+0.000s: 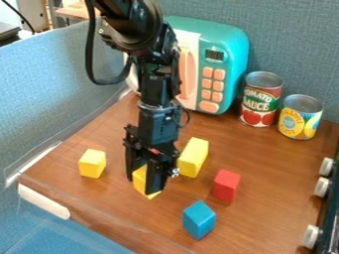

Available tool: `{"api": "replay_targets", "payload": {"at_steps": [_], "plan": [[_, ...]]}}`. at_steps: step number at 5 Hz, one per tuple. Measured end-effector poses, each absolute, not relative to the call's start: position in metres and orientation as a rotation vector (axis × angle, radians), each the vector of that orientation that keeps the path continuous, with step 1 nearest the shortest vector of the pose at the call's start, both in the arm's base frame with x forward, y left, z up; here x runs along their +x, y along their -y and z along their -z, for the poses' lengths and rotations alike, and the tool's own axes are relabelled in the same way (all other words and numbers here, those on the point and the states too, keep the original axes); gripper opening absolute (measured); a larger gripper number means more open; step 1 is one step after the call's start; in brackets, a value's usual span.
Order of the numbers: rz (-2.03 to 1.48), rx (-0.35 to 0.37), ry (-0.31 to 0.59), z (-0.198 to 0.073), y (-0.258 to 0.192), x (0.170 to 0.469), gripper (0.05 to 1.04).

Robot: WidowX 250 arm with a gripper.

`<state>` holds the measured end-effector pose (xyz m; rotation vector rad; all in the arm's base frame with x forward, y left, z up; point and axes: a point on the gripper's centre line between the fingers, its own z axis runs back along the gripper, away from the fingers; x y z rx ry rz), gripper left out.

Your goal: Move the yellow cube to the bottom of the table

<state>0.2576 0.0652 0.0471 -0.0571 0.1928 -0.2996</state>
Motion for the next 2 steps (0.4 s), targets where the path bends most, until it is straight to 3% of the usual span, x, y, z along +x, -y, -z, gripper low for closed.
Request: {"api": "replay_targets", "payload": {"at_steps": [1, 2], "plan": [[0.296, -0.045, -0.199, -0.0474, -0.0670, 0.2566, 0.669], [0.300, -0.049, -0.203, -0.0434, -0.0665, 0.2553, 0.956]]}}
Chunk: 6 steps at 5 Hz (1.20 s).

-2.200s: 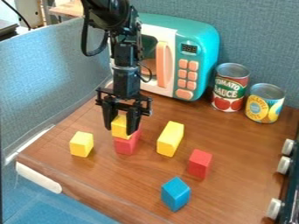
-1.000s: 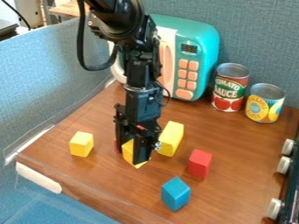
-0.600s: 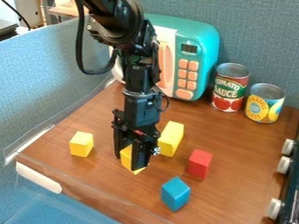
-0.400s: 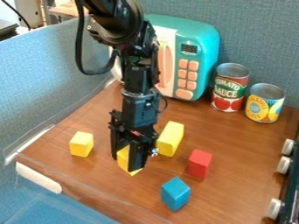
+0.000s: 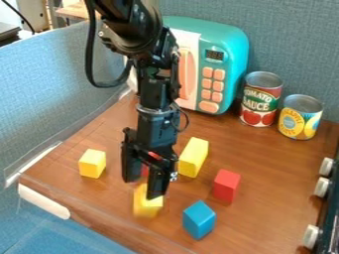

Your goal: Move the yellow cube to the bottom of the table

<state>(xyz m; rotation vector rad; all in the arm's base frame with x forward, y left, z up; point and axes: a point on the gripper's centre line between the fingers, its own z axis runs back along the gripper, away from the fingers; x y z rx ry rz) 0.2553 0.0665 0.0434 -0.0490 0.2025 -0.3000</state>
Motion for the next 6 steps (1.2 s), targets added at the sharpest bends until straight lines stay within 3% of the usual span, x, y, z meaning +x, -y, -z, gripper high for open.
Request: {"api": "replay_targets", "payload": {"at_steps": [1, 3, 5, 6], "plan": [[0.296, -0.057, -0.221, -0.033, -0.067, 0.255, 1.005], [0.217, -0.051, -0.175, -0.035, -0.080, 0.262, 1.001], [0.182, -0.012, 0.160, -0.127, -0.069, 0.288, 1.001], [0.165, 0.020, 0.145, -0.130, -0.073, 0.289, 1.001]]}}
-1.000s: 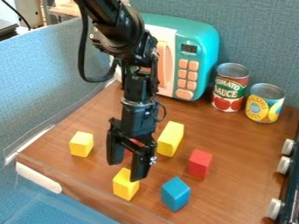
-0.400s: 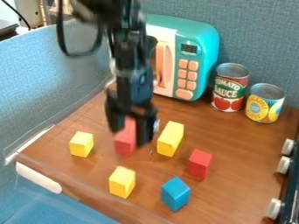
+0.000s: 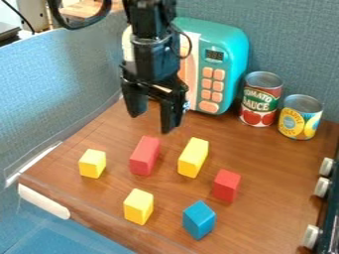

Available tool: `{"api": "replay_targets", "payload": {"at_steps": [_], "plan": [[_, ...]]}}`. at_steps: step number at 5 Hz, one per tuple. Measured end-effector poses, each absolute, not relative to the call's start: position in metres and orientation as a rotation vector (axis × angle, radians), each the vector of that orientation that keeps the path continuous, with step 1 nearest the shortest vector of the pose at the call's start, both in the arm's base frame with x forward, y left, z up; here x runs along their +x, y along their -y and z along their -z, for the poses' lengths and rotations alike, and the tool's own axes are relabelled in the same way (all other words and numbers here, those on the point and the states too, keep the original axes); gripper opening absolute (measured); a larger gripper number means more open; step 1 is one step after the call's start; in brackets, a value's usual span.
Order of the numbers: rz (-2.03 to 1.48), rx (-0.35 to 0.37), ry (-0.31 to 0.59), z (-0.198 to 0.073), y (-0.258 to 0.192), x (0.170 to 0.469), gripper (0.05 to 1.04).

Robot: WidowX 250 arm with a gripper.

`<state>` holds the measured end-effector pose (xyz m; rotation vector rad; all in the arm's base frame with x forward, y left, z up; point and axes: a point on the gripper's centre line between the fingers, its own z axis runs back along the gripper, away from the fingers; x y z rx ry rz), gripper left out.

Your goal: Move the yellow cube to the bottom of the table

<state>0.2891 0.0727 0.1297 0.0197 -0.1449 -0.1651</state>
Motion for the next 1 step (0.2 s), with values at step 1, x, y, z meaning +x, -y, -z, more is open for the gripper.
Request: {"api": "replay_targets", "payload": {"at_steps": [1], "plan": [[0.094, -0.008, 0.054, -0.1102, -0.0769, 0.2955, 1.001]]}}
